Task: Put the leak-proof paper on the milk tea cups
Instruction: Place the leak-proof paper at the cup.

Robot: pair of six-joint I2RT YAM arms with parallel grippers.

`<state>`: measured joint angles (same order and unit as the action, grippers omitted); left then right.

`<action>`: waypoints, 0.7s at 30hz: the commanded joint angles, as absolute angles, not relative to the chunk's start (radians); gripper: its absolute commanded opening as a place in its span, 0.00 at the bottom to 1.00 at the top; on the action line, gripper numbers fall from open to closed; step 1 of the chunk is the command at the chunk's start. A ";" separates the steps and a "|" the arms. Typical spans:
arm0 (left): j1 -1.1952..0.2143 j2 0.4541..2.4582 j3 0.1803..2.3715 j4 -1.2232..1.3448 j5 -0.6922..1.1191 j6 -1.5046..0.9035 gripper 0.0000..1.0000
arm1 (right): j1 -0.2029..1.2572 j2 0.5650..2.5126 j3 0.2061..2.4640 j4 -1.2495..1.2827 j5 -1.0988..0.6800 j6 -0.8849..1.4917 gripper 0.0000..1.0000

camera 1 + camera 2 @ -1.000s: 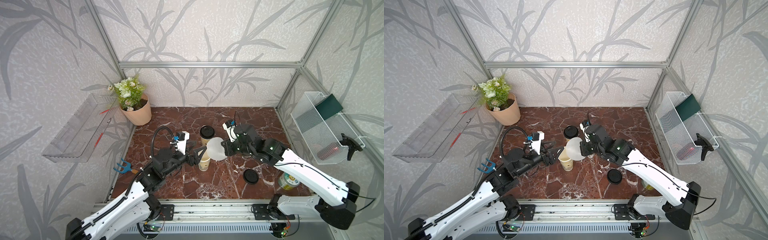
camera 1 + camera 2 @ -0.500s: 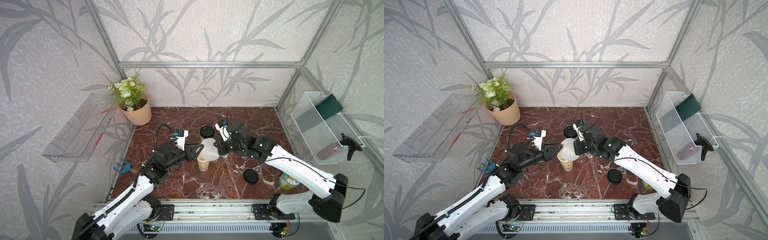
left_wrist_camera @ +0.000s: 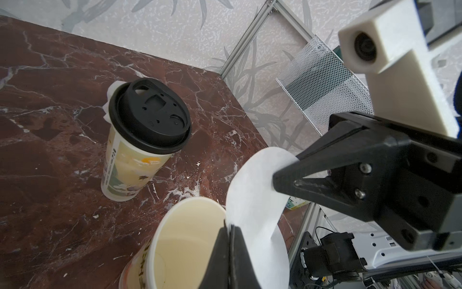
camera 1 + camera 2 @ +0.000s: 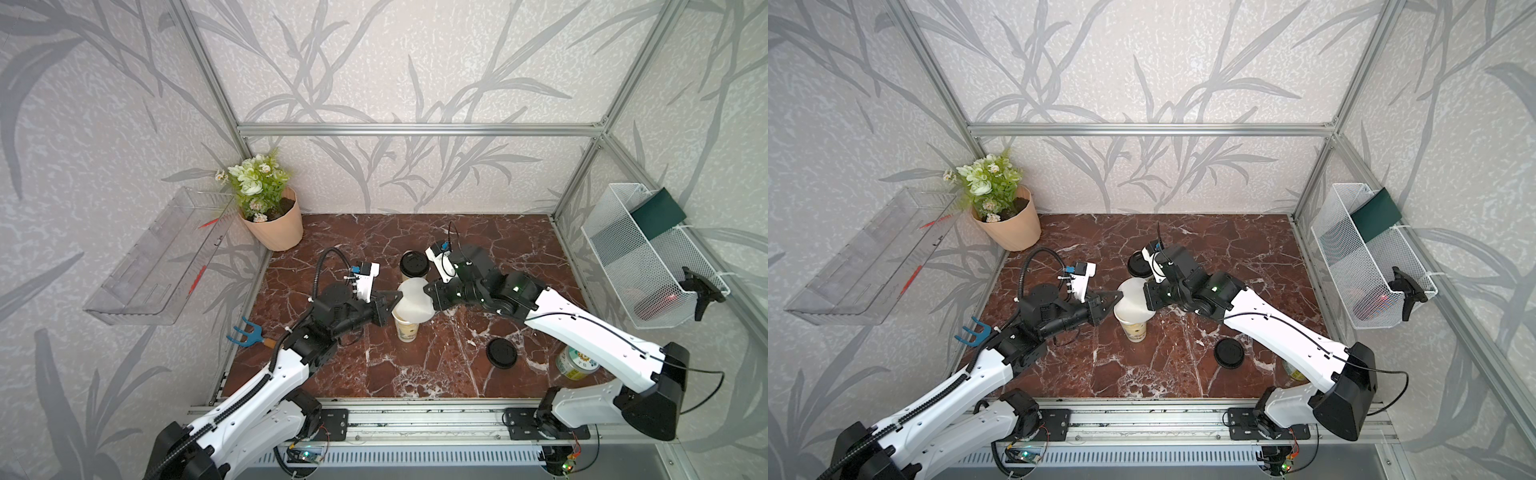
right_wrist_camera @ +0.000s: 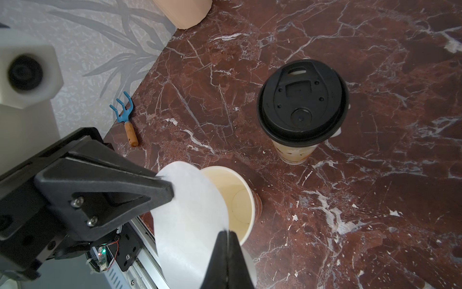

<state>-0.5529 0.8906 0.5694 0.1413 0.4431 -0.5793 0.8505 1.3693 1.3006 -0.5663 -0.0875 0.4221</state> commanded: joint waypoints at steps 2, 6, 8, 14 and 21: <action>-0.542 0.861 0.571 0.106 0.414 -0.583 0.00 | 0.854 1.380 1.326 -0.556 -0.089 0.419 0.19; -0.534 0.837 0.571 0.091 0.417 -0.607 0.00 | 0.854 1.375 1.320 -0.555 -0.083 0.416 0.32; -0.531 0.829 0.576 0.073 0.411 -0.622 0.00 | 0.854 1.369 1.314 -0.551 -0.075 0.414 0.36; -0.518 0.849 0.618 -0.039 0.398 -0.656 0.00 | 0.854 1.362 1.303 -0.559 -0.046 0.404 0.48; -0.515 0.840 0.629 -0.110 0.349 -0.644 0.00 | 0.852 1.340 1.261 -0.567 0.003 0.402 0.55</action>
<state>-0.5213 0.8539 0.5987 -0.0715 0.3840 -0.6369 0.8501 1.3712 1.2839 -0.5648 -0.0319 0.4137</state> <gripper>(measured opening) 0.048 0.544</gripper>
